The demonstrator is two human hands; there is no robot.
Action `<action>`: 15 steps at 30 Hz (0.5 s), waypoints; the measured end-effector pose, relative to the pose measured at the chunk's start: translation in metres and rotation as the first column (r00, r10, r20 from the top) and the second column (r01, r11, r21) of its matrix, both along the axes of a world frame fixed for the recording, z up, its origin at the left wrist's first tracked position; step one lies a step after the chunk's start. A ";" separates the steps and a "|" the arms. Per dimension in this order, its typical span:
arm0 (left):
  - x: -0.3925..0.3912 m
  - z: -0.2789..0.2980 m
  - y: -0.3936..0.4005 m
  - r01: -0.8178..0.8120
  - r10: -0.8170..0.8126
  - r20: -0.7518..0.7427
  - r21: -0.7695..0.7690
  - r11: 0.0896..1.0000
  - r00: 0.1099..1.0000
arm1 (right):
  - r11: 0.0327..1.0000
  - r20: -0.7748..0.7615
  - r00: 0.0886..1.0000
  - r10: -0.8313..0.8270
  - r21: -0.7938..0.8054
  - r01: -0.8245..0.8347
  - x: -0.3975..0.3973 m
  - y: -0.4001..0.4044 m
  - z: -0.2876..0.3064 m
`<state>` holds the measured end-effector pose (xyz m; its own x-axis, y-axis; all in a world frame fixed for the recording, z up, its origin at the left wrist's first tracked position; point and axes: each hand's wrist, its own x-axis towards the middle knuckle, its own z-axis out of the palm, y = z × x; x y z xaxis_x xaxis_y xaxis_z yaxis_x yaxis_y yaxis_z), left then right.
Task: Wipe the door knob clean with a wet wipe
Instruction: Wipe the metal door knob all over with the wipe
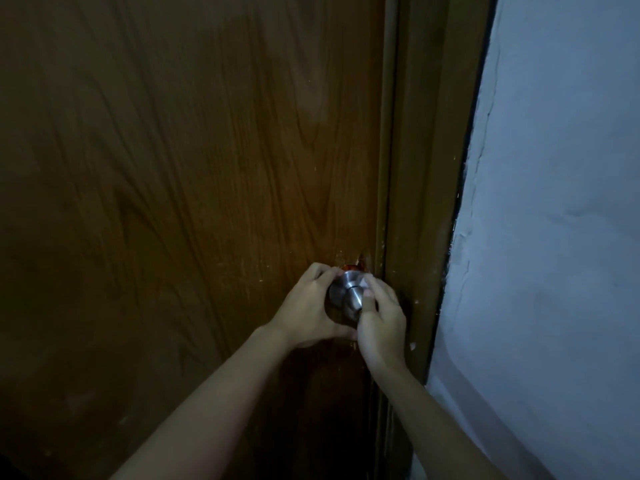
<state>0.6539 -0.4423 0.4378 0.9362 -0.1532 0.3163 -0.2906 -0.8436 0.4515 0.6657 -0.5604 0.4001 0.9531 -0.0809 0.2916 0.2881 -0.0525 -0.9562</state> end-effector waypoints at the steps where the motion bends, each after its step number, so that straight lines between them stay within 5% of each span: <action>1: 0.001 0.000 0.001 0.000 0.000 0.000 -0.002 1.000 1.000 | 0.997 0.057 0.997 0.052 -0.068 -0.048 -0.003 -0.001 0.004; 4: 0.000 0.001 0.001 0.017 -0.017 -0.004 0.003 1.000 1.000 | 0.948 0.149 0.974 0.171 -0.294 -0.121 0.000 -0.003 0.011; 9: 0.000 0.004 0.000 -0.015 0.016 -0.050 0.014 1.000 0.999 | 0.945 0.130 0.990 0.057 -0.326 -0.011 0.007 -0.009 0.007; 15: 0.000 0.002 0.000 -0.007 0.007 -0.019 0.000 1.000 1.000 | 0.829 0.142 0.961 0.239 -0.545 -0.125 0.004 -0.008 0.005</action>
<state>0.6542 -0.4422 0.4398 0.9432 -0.1465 0.2983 -0.2758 -0.8457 0.4568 0.6696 -0.5686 0.4055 0.8535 0.3081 0.4202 0.5202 -0.4586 -0.7205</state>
